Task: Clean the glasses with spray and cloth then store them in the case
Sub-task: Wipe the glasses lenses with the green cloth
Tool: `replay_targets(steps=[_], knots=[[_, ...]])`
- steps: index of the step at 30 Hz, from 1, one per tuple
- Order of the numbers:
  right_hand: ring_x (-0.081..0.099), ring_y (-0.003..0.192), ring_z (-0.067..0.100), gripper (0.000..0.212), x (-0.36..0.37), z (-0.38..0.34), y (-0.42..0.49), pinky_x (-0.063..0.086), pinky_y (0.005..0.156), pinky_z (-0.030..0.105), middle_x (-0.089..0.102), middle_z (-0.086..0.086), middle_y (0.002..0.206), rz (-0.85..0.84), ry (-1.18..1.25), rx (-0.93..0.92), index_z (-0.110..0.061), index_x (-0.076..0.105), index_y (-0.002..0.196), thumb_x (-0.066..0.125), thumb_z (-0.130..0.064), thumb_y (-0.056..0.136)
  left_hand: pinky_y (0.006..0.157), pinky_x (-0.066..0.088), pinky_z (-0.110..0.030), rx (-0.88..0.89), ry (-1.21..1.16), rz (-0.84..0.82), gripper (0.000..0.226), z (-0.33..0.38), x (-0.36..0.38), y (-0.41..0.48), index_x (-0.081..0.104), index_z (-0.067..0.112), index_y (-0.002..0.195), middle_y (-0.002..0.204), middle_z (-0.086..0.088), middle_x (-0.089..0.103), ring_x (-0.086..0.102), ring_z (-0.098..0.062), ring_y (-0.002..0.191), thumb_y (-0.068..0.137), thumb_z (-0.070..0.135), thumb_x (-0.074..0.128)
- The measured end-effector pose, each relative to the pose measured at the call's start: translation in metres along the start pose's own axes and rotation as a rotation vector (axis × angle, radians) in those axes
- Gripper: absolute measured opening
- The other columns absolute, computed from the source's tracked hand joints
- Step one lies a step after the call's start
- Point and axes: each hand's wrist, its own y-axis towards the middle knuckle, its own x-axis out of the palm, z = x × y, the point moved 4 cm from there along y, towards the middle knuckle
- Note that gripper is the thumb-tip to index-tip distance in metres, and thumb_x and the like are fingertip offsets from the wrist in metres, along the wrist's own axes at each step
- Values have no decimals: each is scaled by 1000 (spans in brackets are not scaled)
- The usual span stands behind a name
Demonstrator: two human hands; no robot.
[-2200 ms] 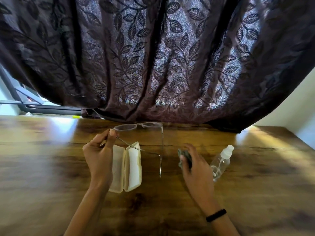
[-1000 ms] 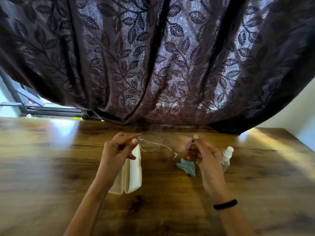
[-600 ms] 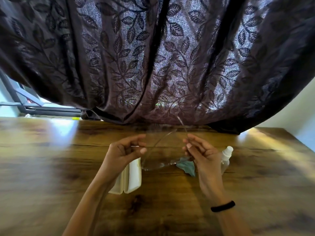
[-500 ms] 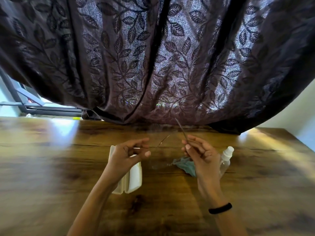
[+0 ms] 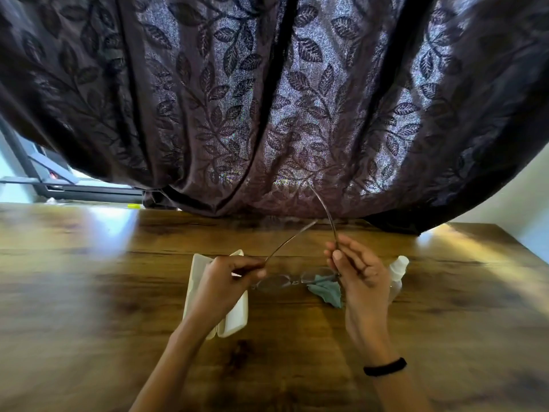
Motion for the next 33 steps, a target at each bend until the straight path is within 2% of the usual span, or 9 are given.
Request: replay_targets(steps=[5, 8, 15, 19, 21, 24, 28, 30, 33], knots=[[67, 92, 7, 27, -2, -2, -1, 54, 78, 16, 73, -8, 92, 25, -126, -38, -13, 64, 103, 61, -1, 79, 75, 47, -9, 130, 144, -35, 23, 11, 2, -2, 71, 25, 95, 85, 22, 65, 61, 5, 82, 77, 10, 69], [67, 91, 6, 28, -3, -3, 0, 53, 79, 16, 73, -10, 87, 40, -144, -58, -18, 65, 98, 61, 2, 80, 75, 40, -1, 222, 220, -50, 23, 15, 7, -5, 73, 22, 94, 88, 21, 63, 58, 7, 87, 78, 6, 69], [66, 89, 0, 33, -6, -4, 1, 50, 71, 8, 70, -4, 93, -1, -270, -127, -19, 64, 102, 61, 5, 80, 74, 40, -1, 231, 208, -16, 27, 14, 6, -3, 72, 28, 93, 87, 18, 69, 57, 11, 89, 76, 7, 70], [65, 87, -1, 38, -6, -4, 2, 47, 76, 6, 67, -6, 95, -23, -522, -242, -26, 62, 104, 62, 4, 80, 75, 41, -3, 207, 148, 58, 66, 17, 3, -5, 45, 52, 114, 68, 29, 64, 59, 11, 82, 73, 9, 73], [62, 83, -3, 42, -4, -5, 0, 44, 74, 2, 65, -10, 91, -65, -720, -334, -28, 63, 102, 63, 7, 78, 78, 40, -3, 238, 101, 87, 88, 17, 2, -6, 25, 46, 135, 69, 20, 66, 62, 5, 79, 72, 8, 74], [61, 83, 5, 48, 4, -4, -6, 48, 75, 10, 61, -13, 90, -172, -935, -460, -18, 70, 98, 62, 19, 70, 82, 40, -4, 300, 115, 110, 98, 19, 0, -8, 8, 38, 144, 74, 17, 67, 62, 2, 79, 75, 12, 72], [59, 92, 11, 50, 9, -1, -12, 40, 88, 14, 61, -13, 93, -239, -1040, -516, -14, 71, 97, 63, 23, 64, 76, 43, -13, 346, 294, 160, 72, 19, -5, -8, 36, 30, 138, 81, 14, 66, 55, -1, 81, 77, 16, 71], [60, 93, 12, 51, 11, -1, -11, 41, 85, 13, 58, -15, 93, -264, -1049, -495, -16, 71, 98, 64, 22, 65, 71, 45, -19, 400, 379, 171, 45, 19, -5, -7, 59, 21, 121, 86, 10, 65, 50, -4, 82, 78, 12, 69], [60, 89, 5, 41, 11, -2, -8, 47, 80, 13, 60, -16, 92, -268, -993, -454, -17, 72, 96, 63, 15, 72, 69, 46, -20, 403, 416, 124, 21, 17, -1, -5, 70, 14, 100, 90, 3, 59, 50, -9, 84, 80, 8, 66]])
